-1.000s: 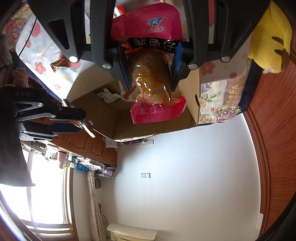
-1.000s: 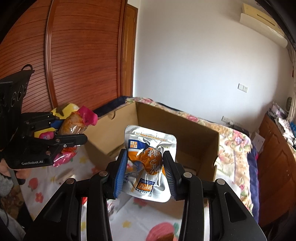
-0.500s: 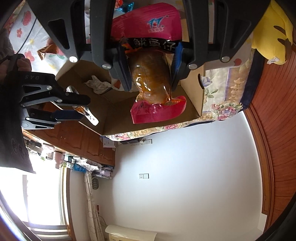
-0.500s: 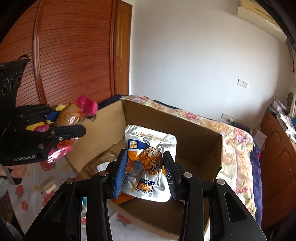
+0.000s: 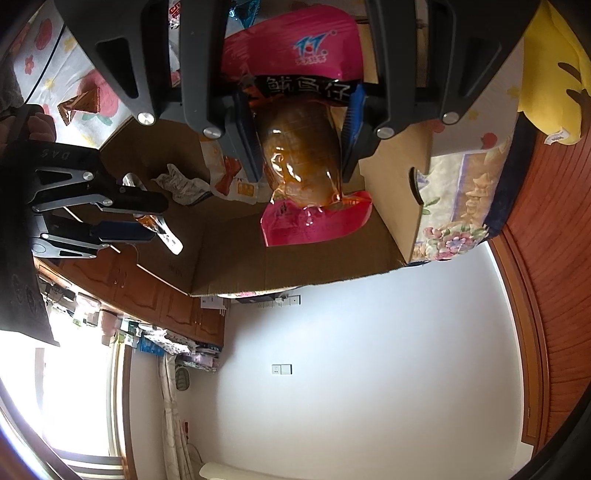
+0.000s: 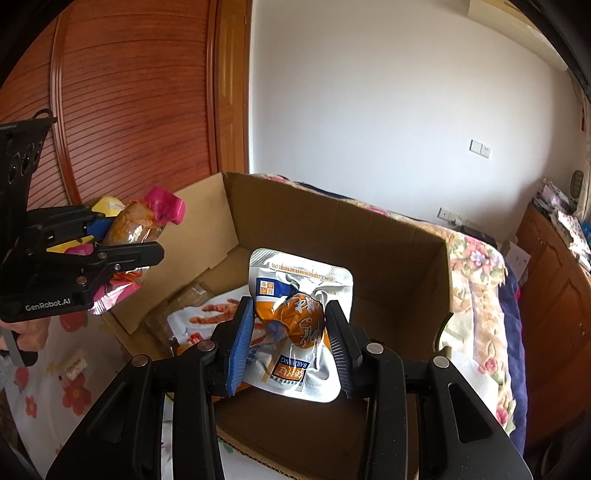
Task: Organize snacks
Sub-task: 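Open both tools to drop the bread bag and silver pouch into the box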
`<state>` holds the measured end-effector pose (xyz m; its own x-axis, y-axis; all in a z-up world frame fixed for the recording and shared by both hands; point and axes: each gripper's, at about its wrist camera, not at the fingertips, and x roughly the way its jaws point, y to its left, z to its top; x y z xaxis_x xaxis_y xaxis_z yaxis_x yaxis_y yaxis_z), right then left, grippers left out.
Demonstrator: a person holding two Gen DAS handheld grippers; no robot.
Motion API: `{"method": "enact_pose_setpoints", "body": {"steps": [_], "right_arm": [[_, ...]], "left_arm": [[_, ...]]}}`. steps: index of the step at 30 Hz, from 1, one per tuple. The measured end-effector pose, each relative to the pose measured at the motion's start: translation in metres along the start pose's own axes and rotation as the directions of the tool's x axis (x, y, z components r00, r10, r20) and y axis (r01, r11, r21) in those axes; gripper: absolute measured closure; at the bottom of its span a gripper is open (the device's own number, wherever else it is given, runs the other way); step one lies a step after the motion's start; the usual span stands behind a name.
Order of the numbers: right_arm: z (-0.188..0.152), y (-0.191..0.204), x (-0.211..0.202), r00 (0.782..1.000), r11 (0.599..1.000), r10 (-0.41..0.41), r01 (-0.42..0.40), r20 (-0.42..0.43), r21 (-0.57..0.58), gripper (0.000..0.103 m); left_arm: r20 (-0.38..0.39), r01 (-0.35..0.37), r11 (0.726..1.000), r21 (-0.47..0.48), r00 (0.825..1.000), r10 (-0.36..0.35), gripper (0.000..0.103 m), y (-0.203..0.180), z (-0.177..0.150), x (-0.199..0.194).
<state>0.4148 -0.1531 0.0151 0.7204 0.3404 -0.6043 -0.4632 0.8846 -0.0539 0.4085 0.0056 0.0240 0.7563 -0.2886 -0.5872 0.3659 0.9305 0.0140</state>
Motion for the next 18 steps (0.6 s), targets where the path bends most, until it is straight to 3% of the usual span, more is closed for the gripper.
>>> {"method": "enact_pose_setpoints", "body": {"steps": [11,18], "right_arm": [[-0.006,-0.008,0.013,0.999,1.0,0.02,-0.02,-0.032,0.023,0.063],[-0.009,-0.008,0.009,0.999,0.999,0.013,-0.012,-0.031,0.031,0.058]], "left_arm": [[-0.018,-0.025,1.0,-0.015,1.0,0.024,0.06,-0.002,-0.006,0.008],[0.016,-0.023,1.0,-0.004,1.0,0.023,0.057,-0.006,-0.004,-0.005]]}}
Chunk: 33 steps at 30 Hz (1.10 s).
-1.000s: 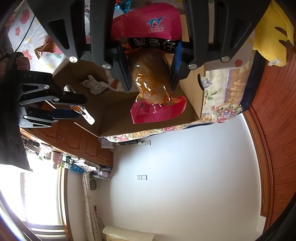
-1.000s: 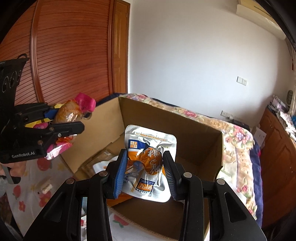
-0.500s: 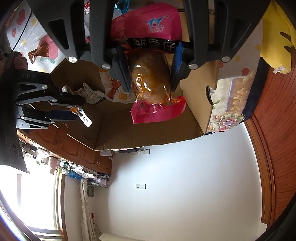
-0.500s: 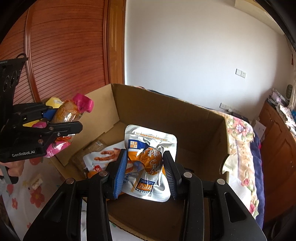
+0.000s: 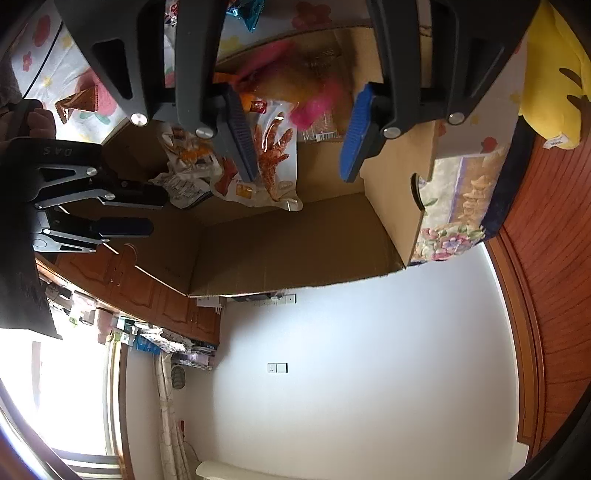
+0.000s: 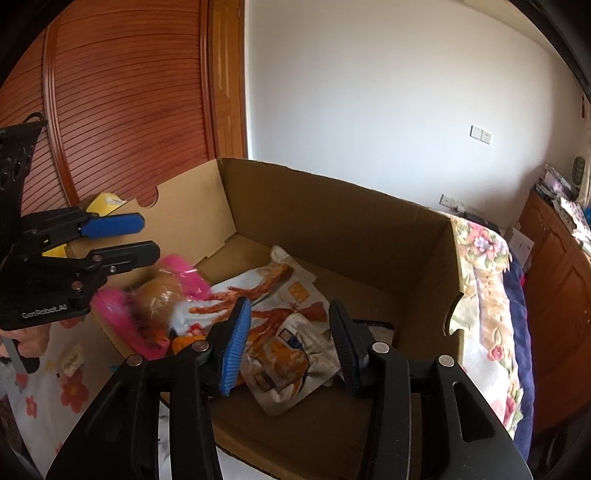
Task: Organize snacks
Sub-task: 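Open both tools to drop the bread bag and silver pouch into the box, then move the left tool to the white cake bar while the right tool reaches the copper candy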
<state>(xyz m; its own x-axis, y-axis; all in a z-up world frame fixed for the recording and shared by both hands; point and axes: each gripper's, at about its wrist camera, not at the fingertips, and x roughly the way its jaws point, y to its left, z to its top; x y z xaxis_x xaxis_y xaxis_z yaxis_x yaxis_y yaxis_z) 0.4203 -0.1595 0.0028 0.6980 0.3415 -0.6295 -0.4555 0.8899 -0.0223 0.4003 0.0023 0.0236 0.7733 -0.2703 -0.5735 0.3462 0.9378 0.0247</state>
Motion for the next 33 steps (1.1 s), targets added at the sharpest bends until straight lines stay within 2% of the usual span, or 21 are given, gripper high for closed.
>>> {"method": "enact_pose_setpoints", "body": {"steps": [6,11,18,26,33], "right_arm": [[0.002,0.003,-0.024,1.0,1.0,-0.008,0.008,0.029,-0.001,0.058],[0.004,0.01,-0.064,0.998,1.0,-0.019,0.019,0.061,-0.007,0.056],[-0.013,0.016,-0.109,0.997,0.999,-0.035,0.035,0.064,0.01,0.052],[-0.06,0.009,-0.13,0.998,0.996,-0.058,0.058,0.009,0.061,0.051],[-0.103,-0.002,-0.107,0.994,0.994,-0.048,0.058,-0.103,0.091,0.051]], "left_arm": [[0.018,0.012,1.0,0.002,1.0,-0.012,0.056,-0.001,-0.002,-0.024],[0.027,0.009,1.0,0.006,1.0,-0.009,0.056,-0.005,-0.008,-0.053],[0.013,-0.01,1.0,0.007,1.0,0.01,0.056,0.001,-0.033,-0.086],[-0.035,-0.022,1.0,-0.01,0.999,0.022,0.056,0.01,-0.071,-0.101],[-0.098,-0.032,0.999,-0.02,0.995,0.03,0.056,0.012,-0.112,-0.094]]}}
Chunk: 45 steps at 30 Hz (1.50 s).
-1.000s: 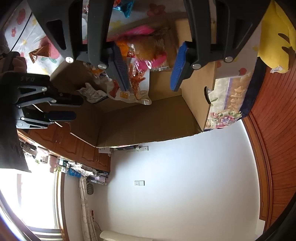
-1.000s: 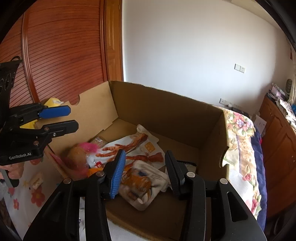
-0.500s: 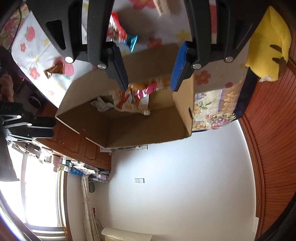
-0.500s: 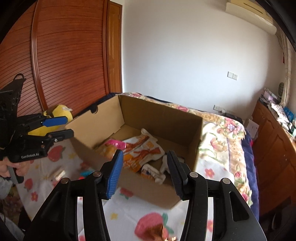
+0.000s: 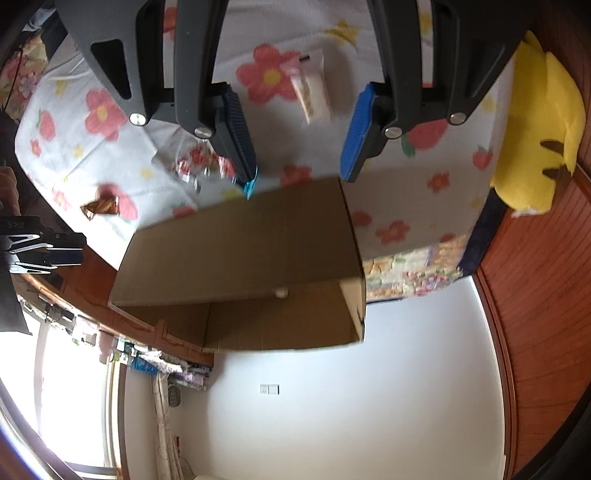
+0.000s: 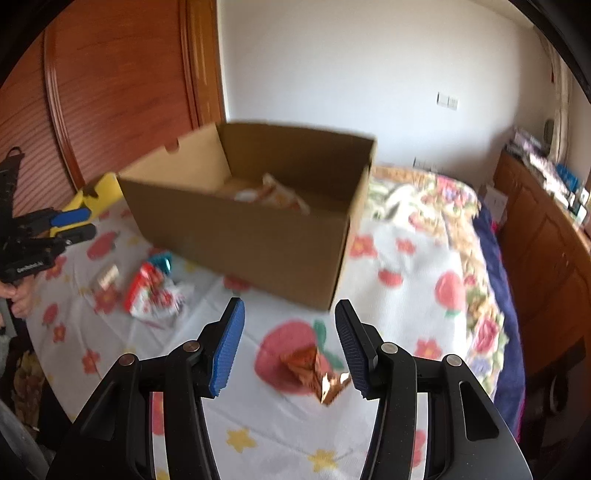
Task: Organize snacks
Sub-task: 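Move the left tool to the white cake bar while the right tool reaches the copper candy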
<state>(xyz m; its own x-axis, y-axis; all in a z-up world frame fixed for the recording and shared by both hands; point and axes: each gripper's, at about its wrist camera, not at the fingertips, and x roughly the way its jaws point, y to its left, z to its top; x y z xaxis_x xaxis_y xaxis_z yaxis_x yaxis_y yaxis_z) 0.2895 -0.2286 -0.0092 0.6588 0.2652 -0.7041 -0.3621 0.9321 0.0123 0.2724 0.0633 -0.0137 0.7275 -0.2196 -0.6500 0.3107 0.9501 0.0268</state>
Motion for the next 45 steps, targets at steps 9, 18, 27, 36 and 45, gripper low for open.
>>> {"method": "enact_pose_setpoints", "body": {"steps": [9,18,27,36,45], "right_arm": [[-0.031,-0.006,0.046,0.993,1.0,0.009,-0.007,-0.119,0.014,0.051],[-0.043,-0.011,0.058,0.986,1.0,0.014,-0.011,-0.165,0.021,0.052],[-0.053,-0.009,0.059,0.989,1.0,-0.005,0.007,-0.146,0.015,0.051],[-0.057,-0.011,0.058,0.993,1.0,-0.019,0.021,-0.119,0.009,0.049],[-0.057,-0.009,0.059,0.992,1.0,-0.02,0.022,-0.123,0.015,0.047]], "left_arm": [[-0.05,-0.005,1.0,-0.013,0.999,0.004,0.056,-0.003,-0.025,0.015],[-0.075,-0.015,0.999,-0.04,0.997,0.012,0.056,0.005,-0.036,0.022],[-0.095,-0.026,0.999,-0.041,0.995,0.022,0.056,0.007,-0.038,0.025],[-0.183,-0.037,0.998,-0.041,0.983,0.029,0.056,0.009,-0.042,0.045],[-0.199,-0.062,0.996,-0.057,0.979,0.05,0.044,0.011,-0.043,0.051]]}}
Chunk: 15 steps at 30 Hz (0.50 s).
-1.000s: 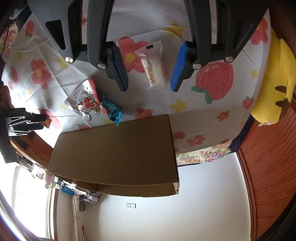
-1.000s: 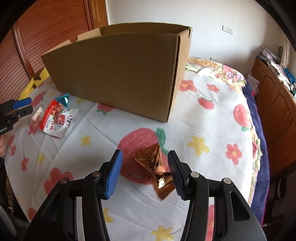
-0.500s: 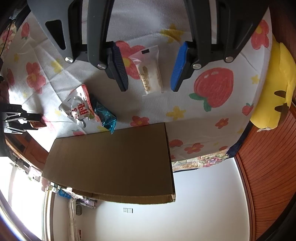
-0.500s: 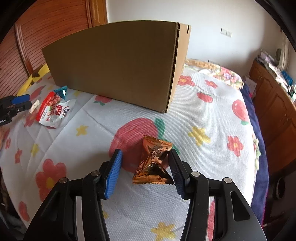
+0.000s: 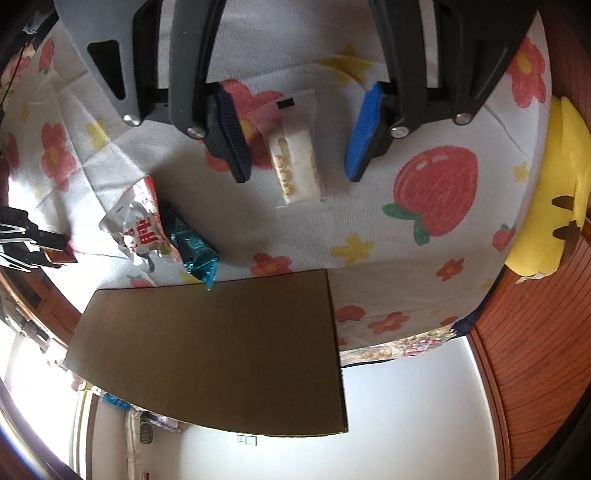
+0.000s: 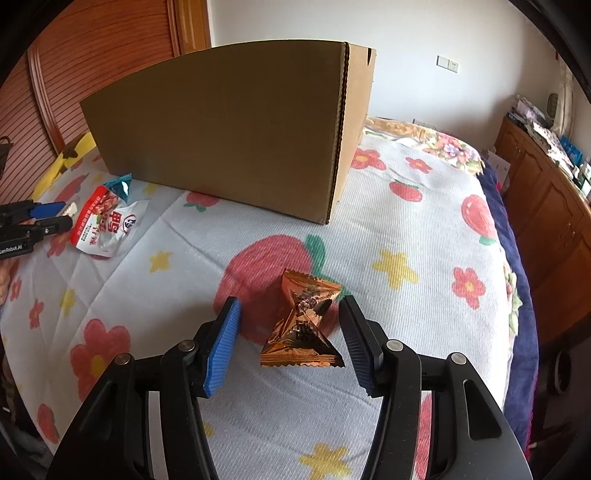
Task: Organize snacks
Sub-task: 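Move the left tool to the white cake bar while the right tool reaches the copper candy, then grasp the white cake bar with the left tool while the right tool grasps the copper candy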
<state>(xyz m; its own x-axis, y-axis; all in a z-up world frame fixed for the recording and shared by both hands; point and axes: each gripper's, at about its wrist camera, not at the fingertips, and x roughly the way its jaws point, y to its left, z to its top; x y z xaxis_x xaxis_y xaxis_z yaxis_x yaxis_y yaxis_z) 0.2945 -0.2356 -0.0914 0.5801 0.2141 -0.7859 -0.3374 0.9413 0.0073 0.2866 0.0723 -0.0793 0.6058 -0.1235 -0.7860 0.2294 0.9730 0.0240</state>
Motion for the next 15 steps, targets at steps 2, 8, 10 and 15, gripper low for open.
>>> {"method": "enact_pose_setpoints", "body": {"steps": [2,8,10,15], "right_arm": [[0.0003,0.0001,0.0001,1.0,1.0,0.0,0.0,0.0,0.0,0.047],[0.0002,0.0,0.0001,1.0,1.0,0.0,0.0,0.0,0.0,0.047],[0.0001,0.0001,0.0,1.0,1.0,0.0,0.0,-0.001,0.0,0.047],[0.0002,0.0002,0.0,1.0,1.0,0.0,0.0,-0.001,0.0,0.047]], "left_arm": [[-0.003,-0.014,1.0,-0.012,1.0,0.014,0.037,0.0019,0.0001,0.0004],[-0.009,-0.019,0.999,-0.044,1.0,0.019,0.032,0.0054,-0.0001,0.0016],[-0.01,-0.031,0.998,-0.052,0.999,0.03,0.031,0.0051,-0.0002,0.0018],[-0.01,-0.038,0.997,-0.064,0.999,0.037,0.031,0.0043,-0.002,0.0005]]}}
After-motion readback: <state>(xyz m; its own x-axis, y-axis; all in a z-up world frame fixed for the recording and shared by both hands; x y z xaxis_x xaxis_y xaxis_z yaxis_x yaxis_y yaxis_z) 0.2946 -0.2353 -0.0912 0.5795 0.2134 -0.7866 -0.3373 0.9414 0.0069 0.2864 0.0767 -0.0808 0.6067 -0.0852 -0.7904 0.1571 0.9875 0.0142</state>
